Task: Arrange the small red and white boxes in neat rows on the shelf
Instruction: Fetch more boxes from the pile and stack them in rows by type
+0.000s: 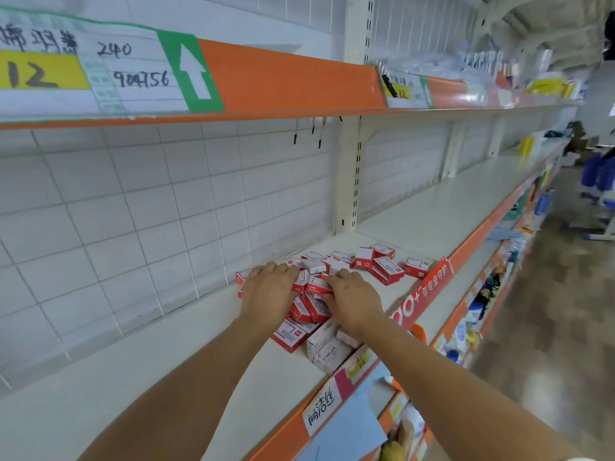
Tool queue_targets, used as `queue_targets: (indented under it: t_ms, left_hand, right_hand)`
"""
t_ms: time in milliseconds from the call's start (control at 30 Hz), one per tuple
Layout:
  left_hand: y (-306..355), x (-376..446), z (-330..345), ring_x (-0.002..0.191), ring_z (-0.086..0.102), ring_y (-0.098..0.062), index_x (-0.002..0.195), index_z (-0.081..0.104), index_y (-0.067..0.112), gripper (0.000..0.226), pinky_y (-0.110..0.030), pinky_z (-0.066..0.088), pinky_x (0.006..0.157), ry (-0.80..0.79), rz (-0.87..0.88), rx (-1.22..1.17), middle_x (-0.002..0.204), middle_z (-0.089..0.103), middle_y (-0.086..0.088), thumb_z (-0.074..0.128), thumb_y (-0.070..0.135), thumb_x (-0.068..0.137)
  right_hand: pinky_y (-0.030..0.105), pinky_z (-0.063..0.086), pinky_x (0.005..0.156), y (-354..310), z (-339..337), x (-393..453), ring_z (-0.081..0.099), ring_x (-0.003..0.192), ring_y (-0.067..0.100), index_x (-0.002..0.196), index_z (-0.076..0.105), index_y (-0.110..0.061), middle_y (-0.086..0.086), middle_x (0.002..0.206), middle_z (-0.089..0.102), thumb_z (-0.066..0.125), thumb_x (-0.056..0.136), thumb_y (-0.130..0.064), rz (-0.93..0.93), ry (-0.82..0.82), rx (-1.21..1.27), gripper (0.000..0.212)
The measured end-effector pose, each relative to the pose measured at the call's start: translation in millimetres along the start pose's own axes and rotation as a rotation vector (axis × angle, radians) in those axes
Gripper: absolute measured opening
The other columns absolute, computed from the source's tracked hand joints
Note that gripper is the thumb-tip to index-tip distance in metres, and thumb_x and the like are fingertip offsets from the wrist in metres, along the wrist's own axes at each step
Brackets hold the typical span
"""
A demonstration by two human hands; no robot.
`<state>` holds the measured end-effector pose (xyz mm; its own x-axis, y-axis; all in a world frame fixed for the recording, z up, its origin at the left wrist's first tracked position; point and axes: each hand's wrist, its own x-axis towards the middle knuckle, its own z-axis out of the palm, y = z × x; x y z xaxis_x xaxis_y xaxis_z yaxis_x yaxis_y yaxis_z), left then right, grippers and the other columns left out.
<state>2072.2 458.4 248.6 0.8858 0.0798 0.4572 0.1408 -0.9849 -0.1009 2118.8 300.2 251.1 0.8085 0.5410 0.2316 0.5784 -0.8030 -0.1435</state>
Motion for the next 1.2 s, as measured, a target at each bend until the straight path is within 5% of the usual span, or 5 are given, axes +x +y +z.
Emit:
queue_targets:
  t_ms: [133, 267, 367, 633, 1200]
  left_hand:
    - [4, 0, -4, 0.109, 0.051, -0.020, 0.126, 0.047, 0.022, 0.045, -0.032, 0.043, 0.080, -0.094, 0.012, -0.089, 0.118, 0.060, -0.001, 0.061, 0.039, 0.087]
    - [1, 2, -4, 0.133, 0.037, -0.026, 0.128, 0.040, 0.020, 0.045, -0.045, 0.018, 0.114, -0.237, 0.011, -0.061, 0.139, 0.048, -0.008, 0.055, 0.040, 0.091]
    - [4, 3, -7, 0.131, 0.040, -0.022, 0.122, 0.042, 0.017, 0.038, -0.049, 0.000, 0.116, -0.239, 0.047, -0.022, 0.132, 0.054, -0.004, 0.056, 0.034, 0.092]
    - [11, -39, -24, 0.124, 0.046, -0.017, 0.138, 0.042, 0.028, 0.048, -0.034, 0.041, 0.099, -0.112, -0.165, -0.196, 0.139, 0.049, 0.006, 0.055, 0.036, 0.092]
    - [-32, -243, -111, 0.112, 0.048, -0.017, 0.131, 0.049, 0.028, 0.038, -0.031, 0.045, 0.081, -0.077, -0.759, -0.065, 0.124, 0.053, 0.006, 0.054, 0.033, 0.093]
  right_hand:
    - [0.037, 0.042, 0.093, 4, -1, 4, 0.041, 0.118, 0.026, 0.129, 0.047, -0.012, 0.010, 0.128, 0.045, 0.048, 0.095, -0.029, 0.004, -0.046, 0.031, 0.038]
    - [0.038, 0.042, 0.095, 7, -4, 6, 0.040, 0.121, 0.025, 0.133, 0.043, -0.013, 0.010, 0.131, 0.043, 0.055, 0.091, -0.025, -0.007, -0.072, 0.073, 0.045]
    - [0.037, 0.043, 0.092, 10, -1, 3, 0.041, 0.121, 0.025, 0.136, 0.038, -0.012, 0.008, 0.132, 0.044, 0.054, 0.090, -0.021, -0.021, -0.059, 0.125, 0.049]
    - [0.038, 0.047, 0.089, 1, 0, -5, 0.050, 0.115, 0.024, 0.137, 0.042, -0.016, 0.007, 0.127, 0.054, 0.054, 0.091, -0.017, -0.150, -0.013, 0.191, 0.047]
    - [0.038, 0.045, 0.089, -141, 10, -92, 0.042, 0.123, 0.024, 0.140, 0.040, -0.017, 0.005, 0.133, 0.049, 0.048, 0.089, -0.006, -0.694, -0.159, 0.241, 0.052]
